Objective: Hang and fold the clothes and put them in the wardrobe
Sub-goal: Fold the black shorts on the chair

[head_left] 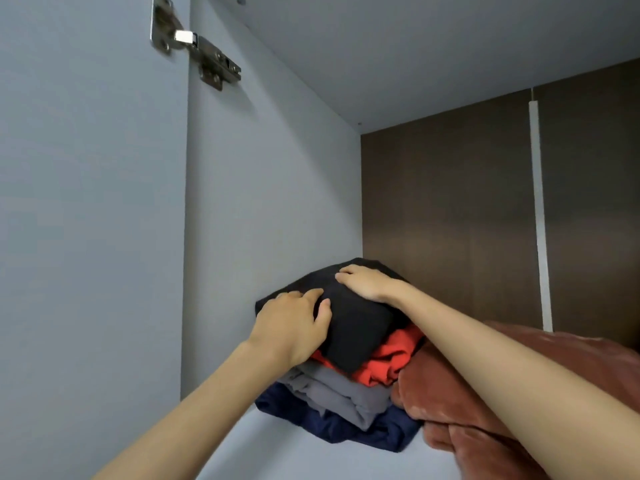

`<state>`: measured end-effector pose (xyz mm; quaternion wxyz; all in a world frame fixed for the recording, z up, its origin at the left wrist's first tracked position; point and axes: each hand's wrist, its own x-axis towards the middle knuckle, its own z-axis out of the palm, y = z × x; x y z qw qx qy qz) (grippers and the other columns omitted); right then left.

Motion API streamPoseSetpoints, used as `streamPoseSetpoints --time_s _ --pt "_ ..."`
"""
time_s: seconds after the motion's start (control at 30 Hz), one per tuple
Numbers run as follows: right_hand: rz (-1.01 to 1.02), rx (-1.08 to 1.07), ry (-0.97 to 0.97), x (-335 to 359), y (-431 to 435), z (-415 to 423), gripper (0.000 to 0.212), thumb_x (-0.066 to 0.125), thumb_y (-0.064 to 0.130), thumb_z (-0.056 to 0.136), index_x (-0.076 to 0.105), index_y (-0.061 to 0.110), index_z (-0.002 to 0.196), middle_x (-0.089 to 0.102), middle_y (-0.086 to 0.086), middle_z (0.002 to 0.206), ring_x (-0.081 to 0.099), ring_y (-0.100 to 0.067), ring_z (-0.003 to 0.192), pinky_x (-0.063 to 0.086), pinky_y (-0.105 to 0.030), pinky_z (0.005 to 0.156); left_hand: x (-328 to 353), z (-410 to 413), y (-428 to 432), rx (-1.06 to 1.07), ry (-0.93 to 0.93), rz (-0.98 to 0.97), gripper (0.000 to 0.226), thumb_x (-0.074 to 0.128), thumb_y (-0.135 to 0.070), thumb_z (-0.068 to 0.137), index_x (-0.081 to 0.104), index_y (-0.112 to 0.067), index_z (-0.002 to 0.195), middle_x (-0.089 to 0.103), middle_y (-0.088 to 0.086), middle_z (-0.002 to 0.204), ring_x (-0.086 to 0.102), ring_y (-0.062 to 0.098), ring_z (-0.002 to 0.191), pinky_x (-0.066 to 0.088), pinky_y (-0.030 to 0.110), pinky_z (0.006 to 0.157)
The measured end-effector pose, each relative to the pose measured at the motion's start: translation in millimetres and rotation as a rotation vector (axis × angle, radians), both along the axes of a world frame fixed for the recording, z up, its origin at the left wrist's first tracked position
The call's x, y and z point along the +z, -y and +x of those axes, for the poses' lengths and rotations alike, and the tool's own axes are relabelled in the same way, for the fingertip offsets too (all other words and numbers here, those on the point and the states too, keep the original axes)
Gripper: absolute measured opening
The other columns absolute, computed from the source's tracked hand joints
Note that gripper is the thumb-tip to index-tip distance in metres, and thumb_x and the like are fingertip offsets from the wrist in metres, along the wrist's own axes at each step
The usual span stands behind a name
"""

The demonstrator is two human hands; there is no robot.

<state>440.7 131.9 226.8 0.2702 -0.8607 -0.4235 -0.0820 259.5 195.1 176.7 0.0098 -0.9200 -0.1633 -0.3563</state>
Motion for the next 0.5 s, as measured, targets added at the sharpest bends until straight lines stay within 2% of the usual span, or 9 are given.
streamPoseSetpoints --time_s 0.1,0.23,0.4,0.5 --pt "-0.041 -0.017 0.034 -5.4 5.5 -7.0 0.051 0.029 0.052 0.097 0.041 0.033 0.142 0.035 0.004 0.153 0.032 -0.026 0.140 0.021 -0.052 0.114 -10.1 -3.1 1.9 -0.017 -0.007 -0.030 0.049 0.024 -0.042 0.101 0.036 -0.024 0.146 0.054 0.004 0.135 0.047 0.022 0.124 0.036 0.031 0.102" --pt "0.105 -0.025 0.068 2.5 19.8 -26.7 0.042 0.037 0.046 0.097 0.052 0.028 0.133 0.050 0.003 0.140 0.046 -0.021 0.129 0.036 -0.043 0.107 0.7 -10.9 2.4 -0.024 -0.028 -0.075 0.050 0.026 -0.046 0.100 0.032 -0.028 0.147 0.043 0.001 0.146 0.040 0.021 0.133 0.035 0.035 0.103" --pt "0.236 -0.048 0.197 17.7 49.6 -62.6 0.034 0.045 0.026 0.096 0.054 0.026 0.129 0.055 0.001 0.134 0.050 -0.020 0.124 0.041 -0.040 0.103 17.3 -32.4 8.0 -0.078 0.103 -0.081 0.045 0.036 -0.039 0.099 0.040 -0.026 0.141 0.053 0.004 0.136 0.050 0.026 0.122 0.043 0.039 0.098" --pt "0.243 -0.052 0.255 19.6 71.9 -91.7 0.033 0.047 0.023 0.094 0.056 0.027 0.125 0.058 0.003 0.131 0.052 -0.019 0.122 0.043 -0.041 0.102 23.9 -49.1 16.9 -0.160 0.180 -0.126 0.042 0.038 -0.036 0.099 0.044 -0.024 0.138 0.057 0.006 0.132 0.052 0.026 0.120 0.044 0.038 0.096"
